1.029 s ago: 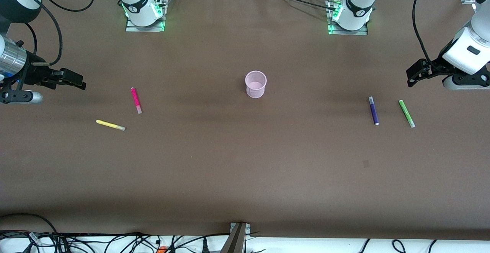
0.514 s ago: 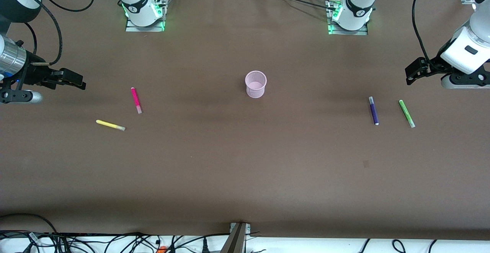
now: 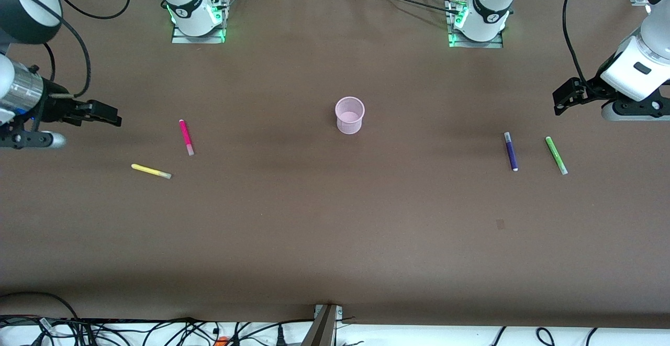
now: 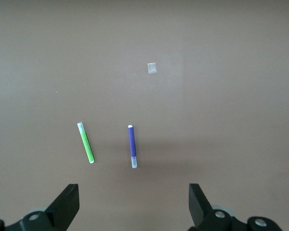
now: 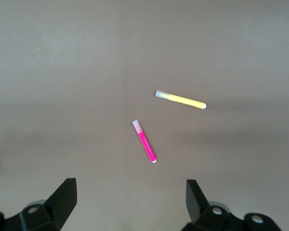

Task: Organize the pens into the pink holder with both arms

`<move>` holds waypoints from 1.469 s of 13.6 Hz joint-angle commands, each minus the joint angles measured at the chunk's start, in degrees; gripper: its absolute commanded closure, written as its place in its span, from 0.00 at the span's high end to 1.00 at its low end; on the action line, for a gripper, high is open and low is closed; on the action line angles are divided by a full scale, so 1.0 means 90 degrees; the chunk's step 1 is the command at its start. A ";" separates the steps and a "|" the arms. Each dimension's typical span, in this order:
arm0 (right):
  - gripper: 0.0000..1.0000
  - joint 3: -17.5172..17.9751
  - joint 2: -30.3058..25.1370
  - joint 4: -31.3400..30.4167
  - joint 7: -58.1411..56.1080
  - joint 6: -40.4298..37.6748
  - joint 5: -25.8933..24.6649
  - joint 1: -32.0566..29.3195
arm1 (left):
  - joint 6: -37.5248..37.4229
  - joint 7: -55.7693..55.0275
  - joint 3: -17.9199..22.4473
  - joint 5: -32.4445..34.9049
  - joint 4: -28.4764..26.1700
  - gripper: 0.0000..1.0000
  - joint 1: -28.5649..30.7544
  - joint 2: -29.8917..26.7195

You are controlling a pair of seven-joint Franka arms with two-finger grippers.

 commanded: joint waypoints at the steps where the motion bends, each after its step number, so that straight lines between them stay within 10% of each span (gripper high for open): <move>1: 1.00 0.0087 0.0151 0.0060 -0.0050 -0.0057 -0.0009 0.0001 | -0.0436 -0.0009 0.0029 0.0044 0.0072 1.00 -0.0028 0.0007; 12: 1.00 0.0263 -0.0335 -0.2729 -0.0828 0.1921 -0.0077 0.0118 | -0.0937 0.0341 0.0078 -0.0122 -0.0122 1.00 0.0449 0.1323; 20: 1.00 0.0254 -0.0658 -0.5016 -0.2755 0.4257 -0.0068 0.0118 | 0.2750 0.0899 0.0009 -0.0142 -0.2210 1.00 0.0900 0.1687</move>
